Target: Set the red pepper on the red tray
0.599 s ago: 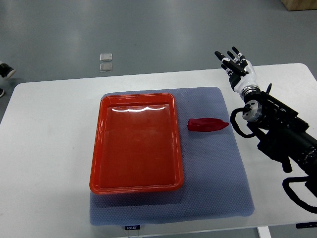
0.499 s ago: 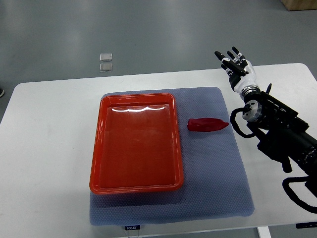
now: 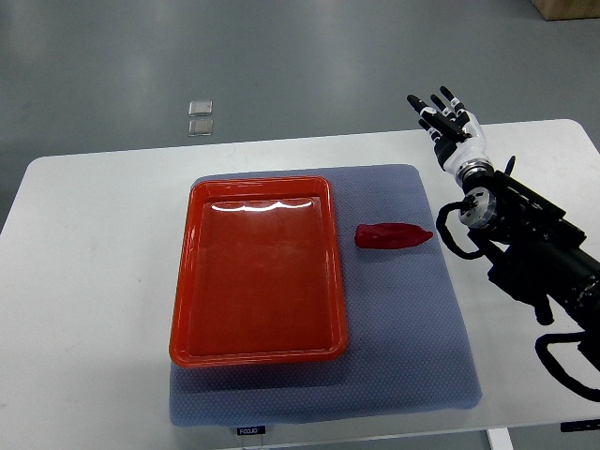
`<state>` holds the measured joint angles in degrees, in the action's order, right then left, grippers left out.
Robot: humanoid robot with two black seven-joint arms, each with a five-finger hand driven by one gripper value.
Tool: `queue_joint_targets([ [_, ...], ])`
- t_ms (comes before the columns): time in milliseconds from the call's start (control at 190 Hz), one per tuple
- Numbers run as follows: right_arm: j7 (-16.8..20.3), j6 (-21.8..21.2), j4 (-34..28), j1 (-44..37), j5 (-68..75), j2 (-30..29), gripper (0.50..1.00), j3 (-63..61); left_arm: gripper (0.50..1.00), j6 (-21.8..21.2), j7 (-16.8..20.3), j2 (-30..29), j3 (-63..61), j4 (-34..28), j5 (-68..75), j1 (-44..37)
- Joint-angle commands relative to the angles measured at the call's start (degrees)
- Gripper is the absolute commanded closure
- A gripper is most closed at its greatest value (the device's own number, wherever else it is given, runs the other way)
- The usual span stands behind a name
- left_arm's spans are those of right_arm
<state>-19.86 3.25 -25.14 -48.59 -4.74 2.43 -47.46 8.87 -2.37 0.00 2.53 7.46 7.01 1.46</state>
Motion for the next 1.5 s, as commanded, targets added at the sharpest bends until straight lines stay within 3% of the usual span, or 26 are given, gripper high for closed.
queue_joint_targets([
  [0,-0.01,0.00,0.00,-0.01,0.00,0.03,0.583,0.09,0.500,0.00,0.00,0.00,0.02,-0.07,0.02,-0.05],
  [689,-0.10,-0.09,-0.53,-0.01,-0.88,0.47,0.583,1.32,0.500,0.00,0.00,0.00,0.11,-0.07,0.02,-0.05],
  [841,-0.01,-0.26,-2.02,-0.45,-3.96,2.93,0.583,3.52,0.500,0.00,0.00,0.00,0.11,-0.16,0.02,-0.05],
  [1267,-0.01,-1.06,-19.69,-5.64,-30.85,18.05,0.585,24.26,0.500,0.00,0.00,0.00,0.11,-0.07,0.02,-0.05],
  [1493,0.08,-6.41,-28.39,-8.10,-46.75,24.37,0.585,31.99,0.500,0.00,0.00,0.00,0.11,-0.16,0.02,-0.05],
])
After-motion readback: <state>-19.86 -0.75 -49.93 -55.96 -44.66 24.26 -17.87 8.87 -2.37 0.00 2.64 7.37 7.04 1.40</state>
